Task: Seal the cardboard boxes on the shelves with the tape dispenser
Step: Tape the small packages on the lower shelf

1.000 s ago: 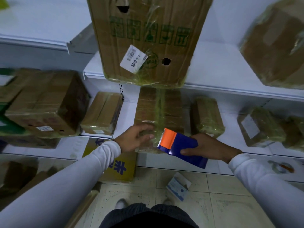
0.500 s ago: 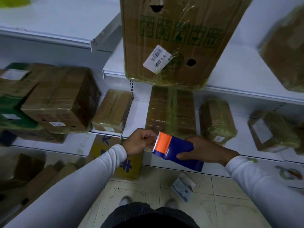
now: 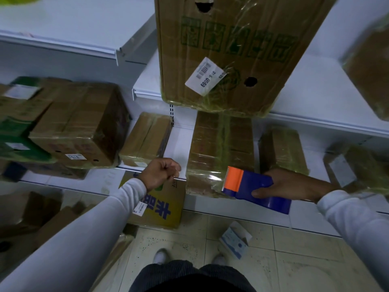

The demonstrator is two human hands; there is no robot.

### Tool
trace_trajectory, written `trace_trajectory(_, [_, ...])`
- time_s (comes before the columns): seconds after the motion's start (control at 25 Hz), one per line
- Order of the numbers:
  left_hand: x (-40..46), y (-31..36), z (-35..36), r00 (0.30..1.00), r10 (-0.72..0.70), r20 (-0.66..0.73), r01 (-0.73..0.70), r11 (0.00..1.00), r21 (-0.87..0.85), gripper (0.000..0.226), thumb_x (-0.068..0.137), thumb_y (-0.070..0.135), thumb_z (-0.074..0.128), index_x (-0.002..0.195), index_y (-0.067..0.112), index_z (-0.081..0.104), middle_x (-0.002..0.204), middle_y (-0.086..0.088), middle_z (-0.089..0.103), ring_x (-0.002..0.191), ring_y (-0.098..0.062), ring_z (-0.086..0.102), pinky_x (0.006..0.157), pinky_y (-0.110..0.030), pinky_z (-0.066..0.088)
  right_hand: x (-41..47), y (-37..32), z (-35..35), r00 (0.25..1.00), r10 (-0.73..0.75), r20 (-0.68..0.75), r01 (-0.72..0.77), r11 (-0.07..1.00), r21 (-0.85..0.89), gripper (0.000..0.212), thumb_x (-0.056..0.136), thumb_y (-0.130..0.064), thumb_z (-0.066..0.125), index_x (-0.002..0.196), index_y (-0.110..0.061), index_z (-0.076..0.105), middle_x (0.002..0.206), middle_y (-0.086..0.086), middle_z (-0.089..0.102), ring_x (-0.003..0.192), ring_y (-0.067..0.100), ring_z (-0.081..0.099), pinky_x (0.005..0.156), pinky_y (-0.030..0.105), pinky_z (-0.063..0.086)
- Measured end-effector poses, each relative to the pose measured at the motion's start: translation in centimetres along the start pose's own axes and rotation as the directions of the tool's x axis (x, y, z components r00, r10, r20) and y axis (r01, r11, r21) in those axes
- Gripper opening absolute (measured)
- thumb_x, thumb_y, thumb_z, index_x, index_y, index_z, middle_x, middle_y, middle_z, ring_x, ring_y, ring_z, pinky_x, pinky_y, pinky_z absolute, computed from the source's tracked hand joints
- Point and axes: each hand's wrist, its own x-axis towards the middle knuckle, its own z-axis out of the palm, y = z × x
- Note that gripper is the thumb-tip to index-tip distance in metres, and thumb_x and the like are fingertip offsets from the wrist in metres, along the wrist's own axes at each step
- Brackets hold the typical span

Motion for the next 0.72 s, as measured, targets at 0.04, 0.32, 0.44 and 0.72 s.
trace_trajectory(0.04, [0.4, -0.1, 0.3, 1.000, -0.003, -0.011, 0.003, 1.000, 0.009, 0.015, 0.093, -0.004, 0.050, 0.091, -0.005, 0.065, 0.062, 0.000, 0.062, 0.050, -0.009, 0.050, 0.055, -0.019, 0.045, 0.2, 0.0, -0.1, 1.000, 0.005, -0.002, -0.005, 1.000, -0.001, 0.052, 0.067, -0.060, 0.075, 0.093, -0.015, 0.074, 0.086, 0.008, 0.076, 0.083, 0.032, 0.070, 0.073, 0.035, 0.052])
trace_trajectory(0.32, [2.1, -1.5, 2.0, 0.994, 0.007, -0.109, 0.003, 0.996, 0.089, 0.022, 0.091, -0.008, 0.052, 0.075, 0.003, 0.064, 0.072, -0.006, 0.061, 0.065, -0.017, 0.055, 0.059, -0.016, 0.047, 1.7, -0.6, -0.1, 0.998, 0.055, 0.004, -0.055, 0.998, -0.012, 0.046, 0.066, -0.062, 0.073, 0.090, -0.023, 0.075, 0.085, -0.002, 0.077, 0.077, 0.015, 0.071, 0.071, 0.026, 0.050])
trace_trajectory(0.44, [3.2, -1.5, 2.5, 0.993, -0.070, -0.093, 0.078, 0.993, 0.090, 0.011, 0.089, 0.002, 0.060, 0.097, 0.007, 0.063, 0.089, -0.007, 0.062, 0.085, -0.025, 0.059, 0.074, -0.030, 0.049, 2.1, -0.4, 0.0, 0.998, 0.059, 0.004, -0.059, 0.998, -0.016, 0.049, 0.065, -0.063, 0.071, 0.095, -0.024, 0.073, 0.088, -0.003, 0.077, 0.080, 0.013, 0.071, 0.076, 0.028, 0.054])
trace_trajectory(0.72, [1.7, -2.1, 3.0, 0.977, 0.212, 0.027, -0.190, 0.799, 0.570, 0.053, 0.096, 0.047, 0.041, 0.145, 0.033, 0.029, 0.076, 0.002, 0.058, 0.072, -0.017, 0.060, 0.078, -0.037, 0.054, 2.5, 0.1, 0.0, 0.997, 0.072, -0.017, -0.072, 0.997, -0.034, 0.049, 0.064, -0.067, 0.070, 0.090, -0.025, 0.071, 0.081, -0.003, 0.076, 0.073, 0.012, 0.070, 0.069, 0.029, 0.052])
